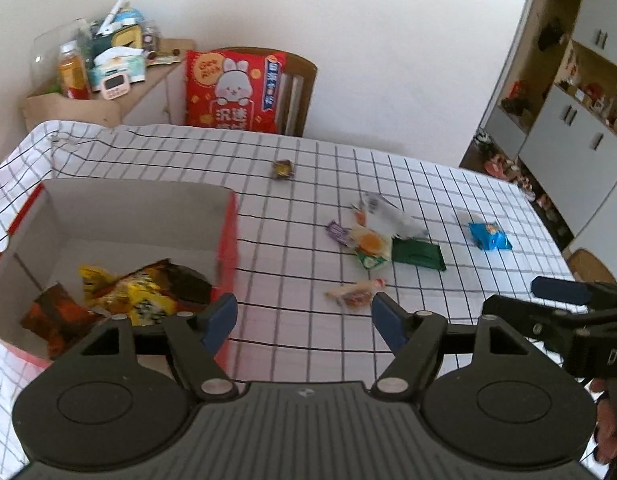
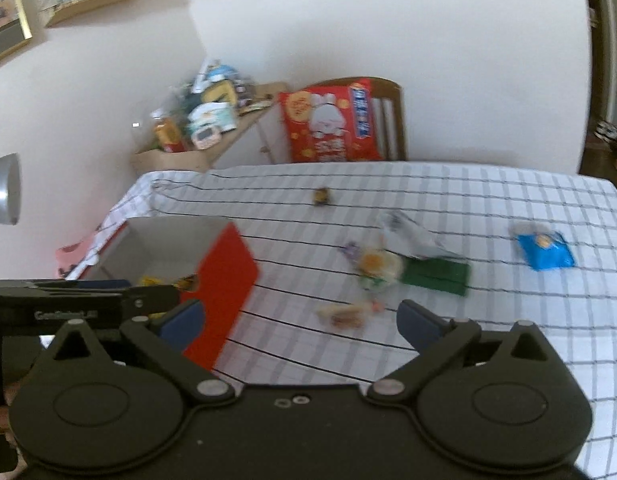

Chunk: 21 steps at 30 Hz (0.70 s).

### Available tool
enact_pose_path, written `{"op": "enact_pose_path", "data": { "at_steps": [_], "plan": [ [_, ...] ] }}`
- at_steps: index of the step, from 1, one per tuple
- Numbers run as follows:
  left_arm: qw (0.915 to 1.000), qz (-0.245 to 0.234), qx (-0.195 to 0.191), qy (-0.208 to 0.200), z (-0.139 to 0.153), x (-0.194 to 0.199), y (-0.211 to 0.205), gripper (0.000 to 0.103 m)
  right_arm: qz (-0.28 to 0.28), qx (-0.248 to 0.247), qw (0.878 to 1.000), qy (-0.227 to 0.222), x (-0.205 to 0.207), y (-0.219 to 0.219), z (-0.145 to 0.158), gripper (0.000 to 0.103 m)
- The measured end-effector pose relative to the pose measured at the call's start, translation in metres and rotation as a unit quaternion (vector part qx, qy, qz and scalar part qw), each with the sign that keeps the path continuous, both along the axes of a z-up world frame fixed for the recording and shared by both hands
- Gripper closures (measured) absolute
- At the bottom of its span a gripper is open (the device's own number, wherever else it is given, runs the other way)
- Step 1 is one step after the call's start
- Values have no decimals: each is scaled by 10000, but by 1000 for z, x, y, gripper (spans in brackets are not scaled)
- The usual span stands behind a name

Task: Organize snacks
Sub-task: 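Move both tools back toward the remaining snacks on the table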

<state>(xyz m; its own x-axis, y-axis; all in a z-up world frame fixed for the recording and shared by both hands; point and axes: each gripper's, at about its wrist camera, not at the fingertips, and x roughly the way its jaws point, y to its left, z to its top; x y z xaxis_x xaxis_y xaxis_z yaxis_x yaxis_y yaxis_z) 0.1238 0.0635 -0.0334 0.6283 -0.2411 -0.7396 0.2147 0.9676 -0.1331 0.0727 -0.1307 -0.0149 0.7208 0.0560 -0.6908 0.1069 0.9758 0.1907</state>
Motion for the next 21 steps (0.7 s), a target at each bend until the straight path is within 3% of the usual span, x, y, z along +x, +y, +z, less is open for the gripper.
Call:
{"op": "enact_pose_path", "data": {
  "at_steps": [7, 21],
  "plan": [
    [9994, -121, 176, 269, -25, 9, -42, 29, -517, -117, 9984, 181, -13, -59, -15, 0],
    [9900, 276, -9, 1383, -71, 74, -91, 29, -1231, -396, 9903, 501, 7, -165, -44, 0]
  ]
}}
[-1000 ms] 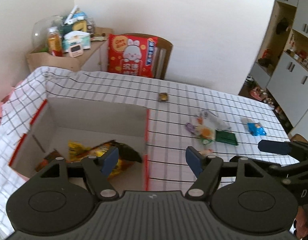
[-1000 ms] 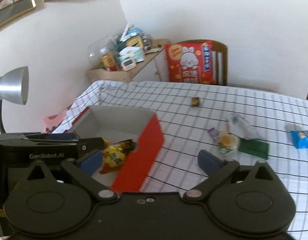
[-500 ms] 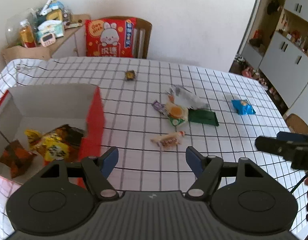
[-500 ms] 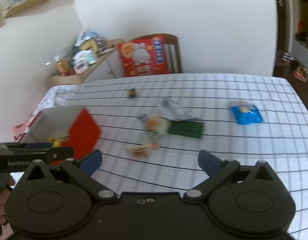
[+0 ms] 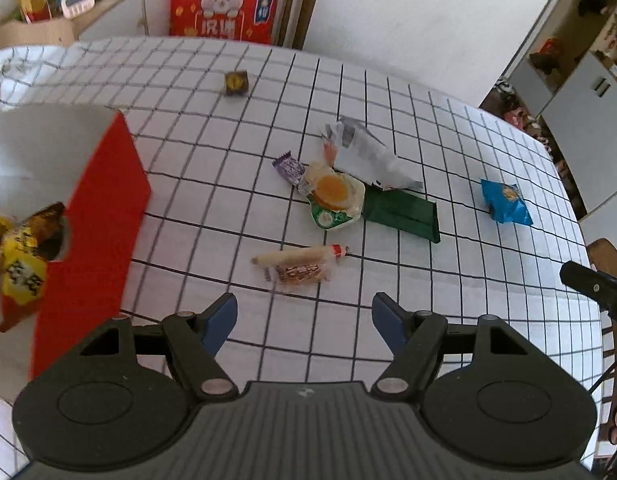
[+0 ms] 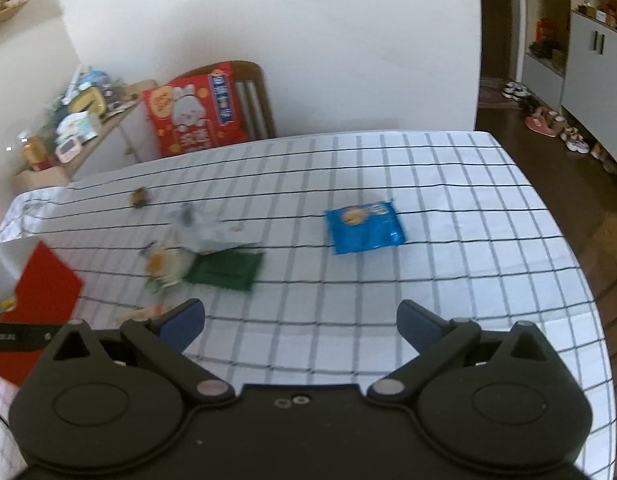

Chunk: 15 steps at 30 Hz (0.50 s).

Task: Organize snacks
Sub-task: 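Move both tools back toward the remaining snacks on the table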

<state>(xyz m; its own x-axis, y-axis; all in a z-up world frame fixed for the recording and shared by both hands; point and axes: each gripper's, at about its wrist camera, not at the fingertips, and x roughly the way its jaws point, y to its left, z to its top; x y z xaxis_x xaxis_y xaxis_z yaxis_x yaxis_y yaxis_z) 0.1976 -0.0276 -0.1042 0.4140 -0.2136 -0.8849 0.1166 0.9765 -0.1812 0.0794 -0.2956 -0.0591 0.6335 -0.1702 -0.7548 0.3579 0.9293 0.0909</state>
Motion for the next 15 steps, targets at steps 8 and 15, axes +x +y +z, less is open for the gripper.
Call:
{"op": "enact_pose_path", "data": {
  "at_steps": [8, 15],
  "plan": [
    [9983, 332, -103, 461, -25, 37, -8, 29, -51, -117, 9998, 150, 40, -40, -14, 0],
    [9950, 620, -105, 771, -46, 62, -13, 29, -56, -188, 9995, 238, 70, -62, -31, 0]
  ]
}}
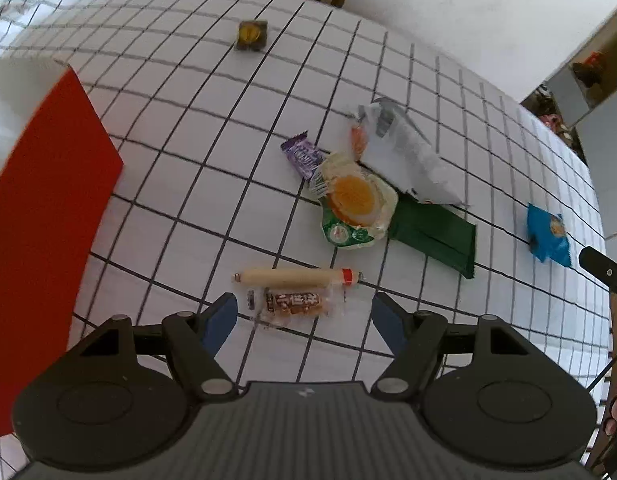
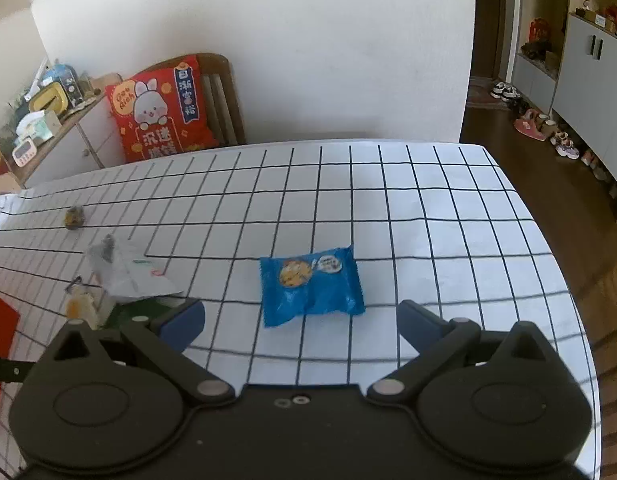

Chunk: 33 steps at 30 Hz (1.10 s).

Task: Organize snacks
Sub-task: 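Move both tools back toward the remaining snacks on the table, then grasp the brown-wrapped candy with the left tool while the right tool grasps the blue cookie packet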

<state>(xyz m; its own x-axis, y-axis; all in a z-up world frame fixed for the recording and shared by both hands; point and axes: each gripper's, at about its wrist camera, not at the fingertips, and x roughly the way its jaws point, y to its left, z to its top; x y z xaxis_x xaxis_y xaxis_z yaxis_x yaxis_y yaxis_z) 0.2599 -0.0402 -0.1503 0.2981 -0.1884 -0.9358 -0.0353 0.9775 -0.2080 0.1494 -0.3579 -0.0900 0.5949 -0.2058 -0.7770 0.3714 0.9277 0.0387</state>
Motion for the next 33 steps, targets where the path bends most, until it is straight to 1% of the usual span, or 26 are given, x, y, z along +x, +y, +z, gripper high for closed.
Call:
{"op": "enact_pose_path", "data": {
  "at_steps": [2, 6, 10, 14, 17, 19, 20, 21, 23, 24, 25, 26, 28, 30, 32, 33],
  "plan": [
    [10000, 20, 6, 62, -5, 3, -3, 29, 2, -40, 10000, 62, 7, -4, -5, 0],
    [9998, 60, 135, 102, -11, 6, -7, 29, -43, -129, 9997, 188, 22, -12, -19, 0],
    [9996, 194, 130, 172, -18, 10, -5, 29, -88, -111, 9995, 285, 36, -18, -32, 0],
    [9995, 219, 169, 175, -21, 11, -7, 29, -26, -109, 9992, 376, 44, -18, -43, 1],
    [9994, 227, 203, 147, -24, 11, -9, 31, 4, -172, 9990, 423, 48, -17, -48, 3],
    [9994, 226, 227, 115, -24, 11, -11, 32, 38, -158, 9990, 409, 49, -17, -50, 7],
    [9994, 215, 257, 103, -24, 11, -11, 34, 52, -160, 9990, 414, 49, -17, -51, 9],
    [9993, 208, 298, 89, -24, 10, -12, 35, 64, -175, 9989, 423, 50, -16, -52, 12],
    [9990, 248, 366, 59, -23, 6, -13, 43, 135, -178, 9987, 456, 50, -15, -54, 20],
    [9989, 266, 388, 46, -23, 5, -13, 44, 157, -185, 9986, 464, 50, -14, -54, 24],
    [9989, 257, 401, 29, -23, 4, -14, 47, 166, -208, 9986, 461, 49, -14, -54, 27],
    [9988, 238, 434, 7, -22, 2, -14, 53, 165, -227, 9986, 454, 50, -12, -54, 27],
    [9986, 190, 489, -26, -21, 1, -16, 59, 171, -238, 9987, 418, 49, -11, -52, 32],
    [9987, 156, 482, -47, -21, -1, -17, 62, 172, -247, 9987, 412, 47, -9, -51, 32],
    [9988, 106, 474, -79, -19, -2, -18, 67, 202, -264, 9986, 413, 45, -8, -50, 35],
    [9988, 77, 482, -92, -19, -2, -18, 67, 218, -285, 9986, 401, 43, -7, -50, 36]
  ]
}}
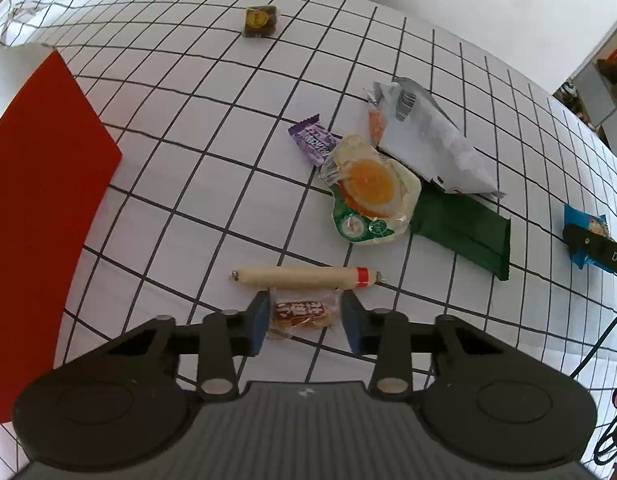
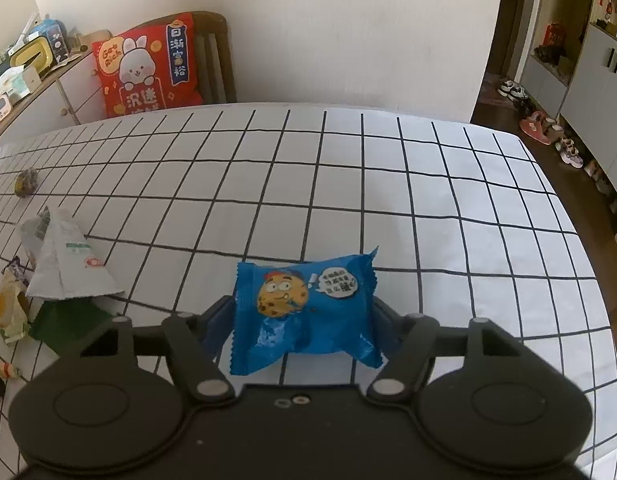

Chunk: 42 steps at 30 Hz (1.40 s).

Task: Organize snacks
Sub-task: 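Grasp the brown-wrapped candy with the left tool while the right tool grasps the blue cookie packet, then carry the candy and blue packet over the box and lower them inside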

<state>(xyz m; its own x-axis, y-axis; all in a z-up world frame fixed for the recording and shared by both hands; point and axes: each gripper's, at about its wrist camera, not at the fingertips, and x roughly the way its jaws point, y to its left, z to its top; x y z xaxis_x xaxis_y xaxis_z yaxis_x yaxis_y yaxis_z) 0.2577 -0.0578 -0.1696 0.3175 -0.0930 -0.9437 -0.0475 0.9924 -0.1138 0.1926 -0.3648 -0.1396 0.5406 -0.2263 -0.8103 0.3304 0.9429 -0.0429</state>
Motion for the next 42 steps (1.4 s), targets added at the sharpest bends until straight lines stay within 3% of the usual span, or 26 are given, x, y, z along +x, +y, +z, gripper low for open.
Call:
{"op": "enact_pose_path", "data": {
  "at_steps": [4, 12, 25, 42],
  "plan": [
    [10000, -29, -16, -6, 1, -1, 5, 69, -15, 25, 10000, 11, -7, 3, 7, 47],
    [10000, -62, -10, -30, 5, -12, 12, 70, 7, 117, 9999, 67, -32, 17, 10, 48],
    [9996, -227, -116, -99, 23, -42, 28, 70, 341, 495, 9982, -45, -78, 71, 43, 48],
    [9962, -558, -431, -509, 93, -107, 71, 70, 925, 622, 9931, -369, -112, 163, 100, 48]
  ]
}}
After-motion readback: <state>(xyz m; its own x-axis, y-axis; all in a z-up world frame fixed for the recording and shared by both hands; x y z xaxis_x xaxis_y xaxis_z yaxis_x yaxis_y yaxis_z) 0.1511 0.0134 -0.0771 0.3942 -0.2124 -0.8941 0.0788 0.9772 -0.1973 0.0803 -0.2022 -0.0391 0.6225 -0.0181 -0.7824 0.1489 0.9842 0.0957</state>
